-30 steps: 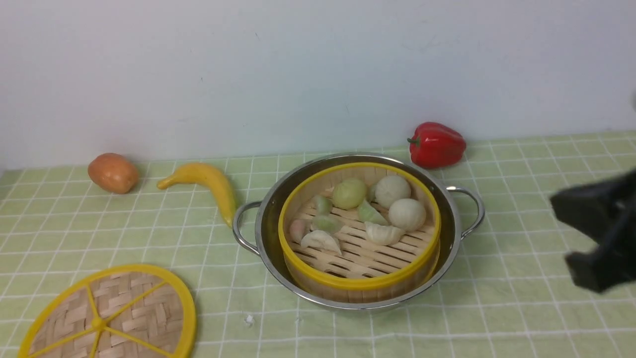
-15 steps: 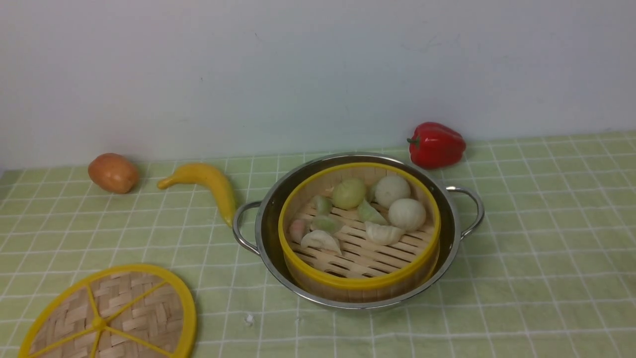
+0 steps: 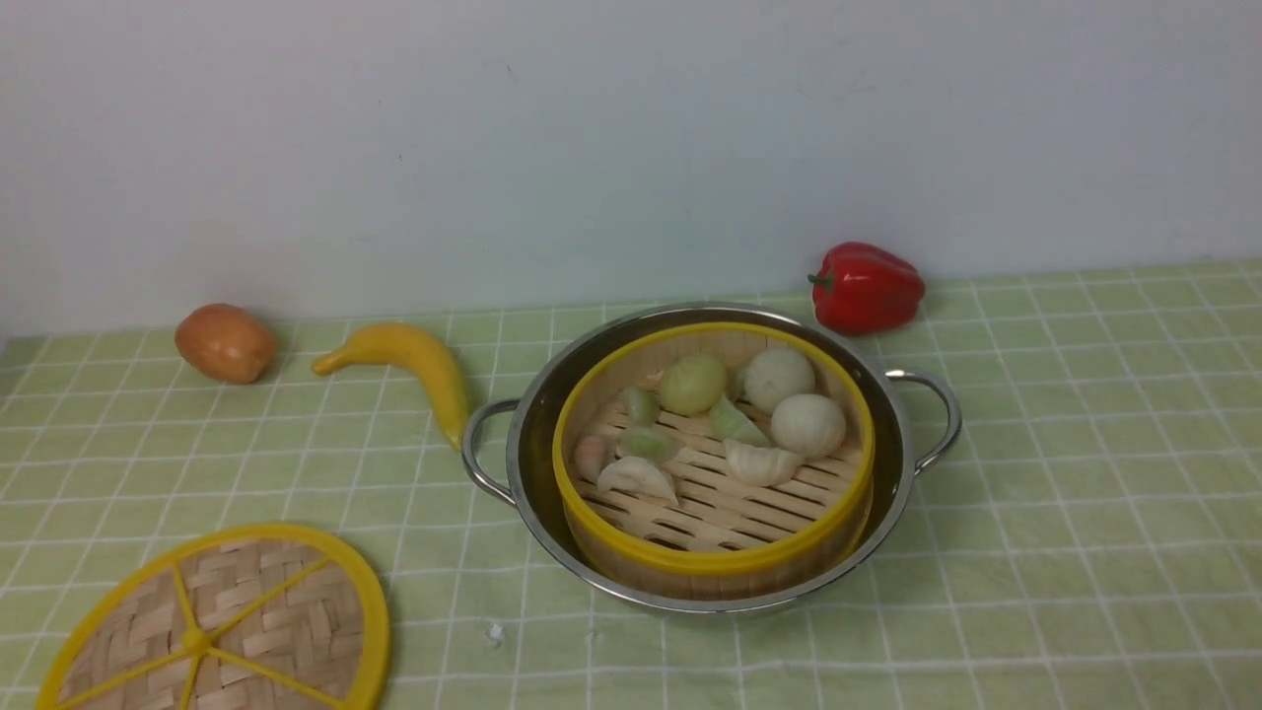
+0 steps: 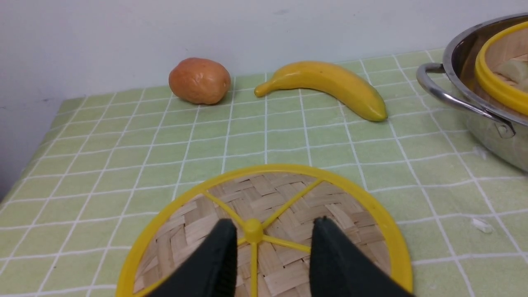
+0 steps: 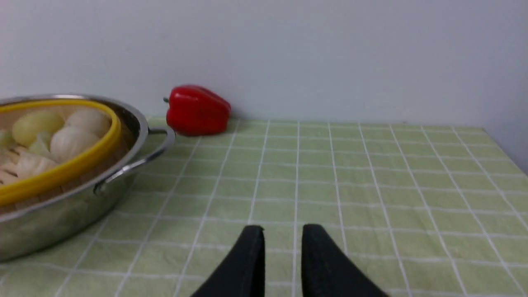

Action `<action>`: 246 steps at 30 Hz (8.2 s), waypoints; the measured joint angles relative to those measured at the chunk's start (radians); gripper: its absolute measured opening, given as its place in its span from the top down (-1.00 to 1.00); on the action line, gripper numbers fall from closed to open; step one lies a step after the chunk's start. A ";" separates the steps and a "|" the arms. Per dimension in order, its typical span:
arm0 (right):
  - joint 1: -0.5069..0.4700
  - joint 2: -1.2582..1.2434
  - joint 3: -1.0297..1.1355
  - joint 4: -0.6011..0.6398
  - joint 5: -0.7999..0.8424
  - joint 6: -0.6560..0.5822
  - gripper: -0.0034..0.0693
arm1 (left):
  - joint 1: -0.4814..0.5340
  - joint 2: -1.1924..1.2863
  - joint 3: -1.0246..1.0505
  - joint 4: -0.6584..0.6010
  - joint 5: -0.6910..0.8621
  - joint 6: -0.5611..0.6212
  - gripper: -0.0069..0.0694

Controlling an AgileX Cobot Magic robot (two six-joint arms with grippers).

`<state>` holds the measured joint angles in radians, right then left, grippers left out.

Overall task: Place the steamer in the pot on the green tablecloth, and put the lid on the steamer.
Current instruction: 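Grasp the bamboo steamer lid lying on the table by its centre knob, then place the yellow bamboo steamer lid onto the steamer in the pot with the left gripper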

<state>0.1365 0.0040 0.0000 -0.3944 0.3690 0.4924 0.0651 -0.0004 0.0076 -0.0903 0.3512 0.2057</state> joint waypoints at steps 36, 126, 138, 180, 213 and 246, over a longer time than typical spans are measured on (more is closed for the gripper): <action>0.000 0.000 0.009 0.270 -0.005 -0.310 0.25 | 0.000 0.000 0.000 0.000 0.000 0.000 0.18; 0.000 0.000 0.009 0.281 -0.018 -0.288 0.25 | 0.000 1.729 -1.012 0.199 0.629 -0.032 0.18; 0.000 0.000 0.009 0.281 -0.018 -0.288 0.25 | 0.000 1.736 -1.012 0.203 0.586 -0.055 0.18; 0.000 0.000 0.009 0.281 -0.018 -0.288 0.24 | -0.208 1.699 -1.578 0.113 0.857 0.057 0.50; 0.000 0.000 0.009 0.281 -0.018 -0.288 0.24 | -0.701 2.094 -1.931 0.254 0.813 0.313 0.50; 0.000 0.000 0.009 0.285 -0.018 -0.288 0.24 | -0.704 2.134 -2.035 0.219 0.874 0.460 0.50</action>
<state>0.1365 0.0040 0.0089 -0.1096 0.3506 0.2046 -0.6391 2.1332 -2.0276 0.1292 1.2249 0.6652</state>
